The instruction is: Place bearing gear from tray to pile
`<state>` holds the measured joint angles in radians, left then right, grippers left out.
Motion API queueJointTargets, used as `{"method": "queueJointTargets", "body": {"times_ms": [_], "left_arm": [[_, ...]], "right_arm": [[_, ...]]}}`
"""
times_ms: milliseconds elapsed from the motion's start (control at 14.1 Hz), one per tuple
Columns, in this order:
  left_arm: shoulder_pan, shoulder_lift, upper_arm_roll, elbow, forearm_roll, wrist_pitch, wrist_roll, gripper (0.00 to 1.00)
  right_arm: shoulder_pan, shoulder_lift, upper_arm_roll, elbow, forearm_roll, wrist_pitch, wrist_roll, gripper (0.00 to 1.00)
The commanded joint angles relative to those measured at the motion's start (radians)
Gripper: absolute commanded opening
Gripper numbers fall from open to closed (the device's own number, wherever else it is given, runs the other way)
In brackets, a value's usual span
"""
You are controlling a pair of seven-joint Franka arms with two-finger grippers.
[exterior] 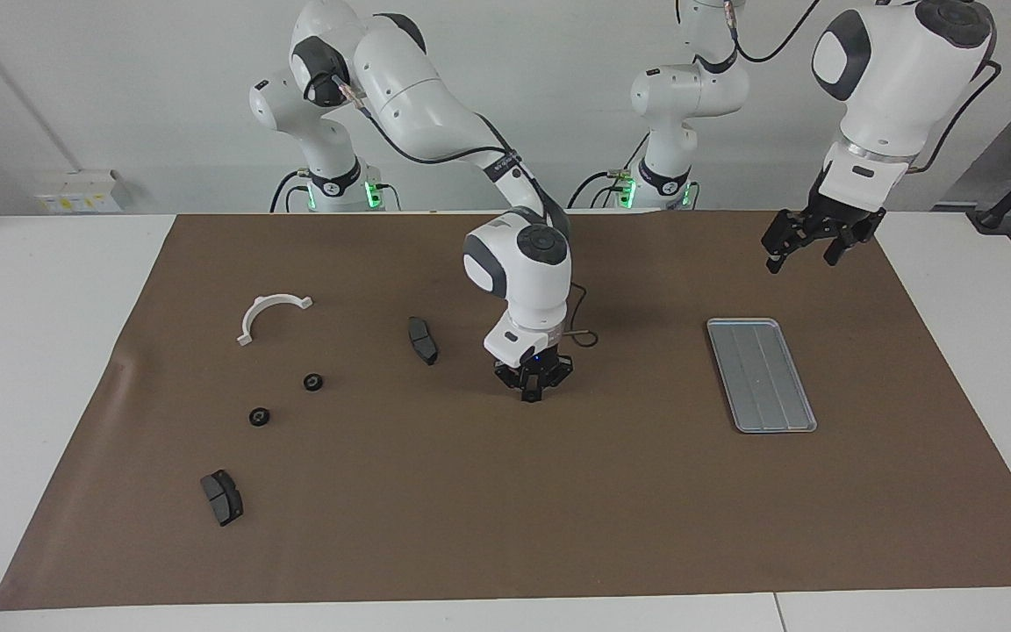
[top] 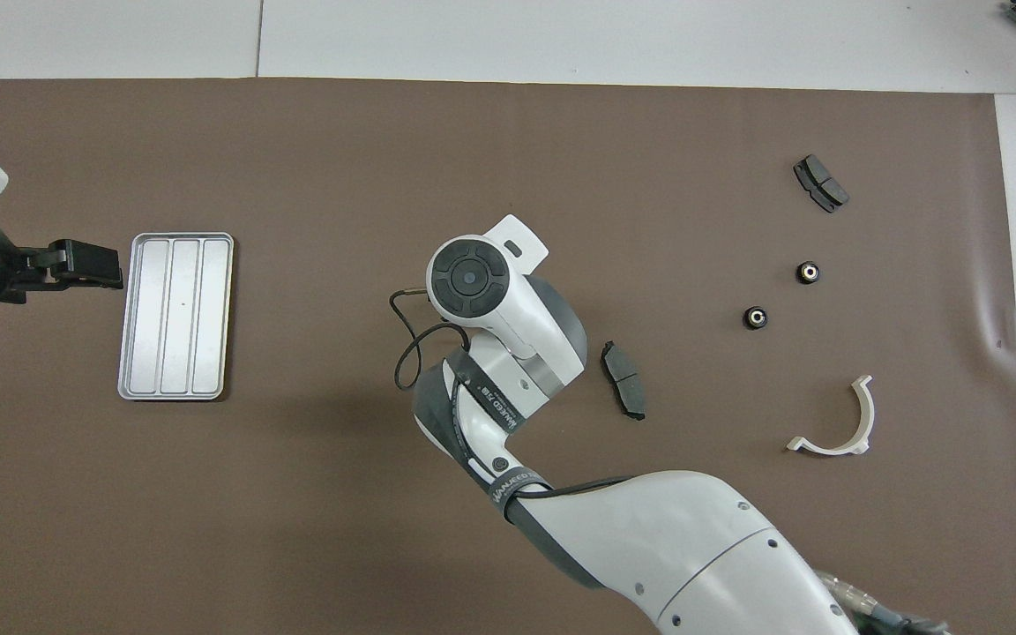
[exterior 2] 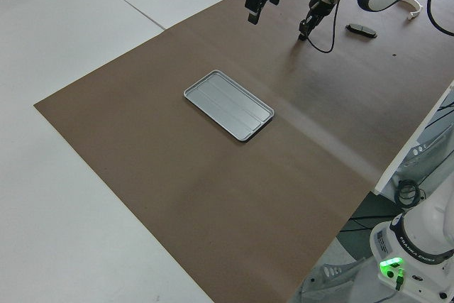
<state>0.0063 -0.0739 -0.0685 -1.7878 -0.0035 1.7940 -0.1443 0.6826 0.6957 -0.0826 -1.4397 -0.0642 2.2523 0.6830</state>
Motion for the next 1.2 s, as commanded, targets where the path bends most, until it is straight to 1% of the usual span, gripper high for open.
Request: {"method": "queueJointTargets", "body": {"times_ms": [0,71,142,283,354,425,495,637,708,849,991,1132], "left_arm": [[0.008,-0.030,-0.001,-0.035,-0.015,0.015,0.008,1.00],[0.008,-0.030,-0.001,-0.035,-0.015,0.015,0.008,1.00],[0.008,-0.030,-0.001,-0.035,-0.015,0.015,0.008,1.00],[0.008,-0.030,-0.001,-0.035,-0.015,0.015,0.008,1.00],[0.008,-0.030,-0.001,-0.035,-0.015,0.015,0.009,1.00],[0.008,-0.030,-0.001,-0.035,-0.015,0.015,0.008,1.00],[0.008,-0.030,-0.001,-0.033,-0.015,0.015,0.008,1.00],[0.008,-0.030,-0.001,-0.033,-0.015,0.015,0.008,1.00],[0.008,-0.030,-0.001,-0.033,-0.015,0.015,0.008,1.00],[0.008,-0.030,-0.001,-0.033,-0.015,0.015,0.009,1.00],[0.008,-0.030,-0.001,-0.033,-0.015,0.015,0.009,1.00],[0.008,-0.030,-0.001,-0.033,-0.015,0.015,0.009,1.00]], "right_arm": [[-0.049,-0.057,-0.002,-0.013,-0.016,-0.045,0.007,0.00],[-0.076,-0.085,-0.002,-0.014,-0.016,-0.071,-0.009,0.00],[-0.118,-0.122,-0.002,-0.024,-0.016,-0.101,-0.069,0.00],[-0.213,-0.214,0.000,-0.094,-0.009,-0.119,-0.198,0.00],[-0.256,-0.246,0.000,-0.125,-0.003,-0.119,-0.264,0.00],[-0.293,-0.257,0.000,-0.139,0.003,-0.119,-0.323,0.00],[-0.328,-0.257,0.000,-0.143,0.003,-0.117,-0.367,0.00],[-0.434,-0.254,0.004,-0.165,0.017,-0.099,-0.463,0.00],[-0.474,-0.246,0.006,-0.169,0.042,-0.080,-0.534,0.00],[-0.532,-0.236,0.006,-0.224,0.101,0.001,-0.600,0.00],[-0.548,-0.214,0.006,-0.289,0.110,0.088,-0.641,0.00],[-0.560,-0.199,0.004,-0.307,0.110,0.122,-0.663,0.00]]}}
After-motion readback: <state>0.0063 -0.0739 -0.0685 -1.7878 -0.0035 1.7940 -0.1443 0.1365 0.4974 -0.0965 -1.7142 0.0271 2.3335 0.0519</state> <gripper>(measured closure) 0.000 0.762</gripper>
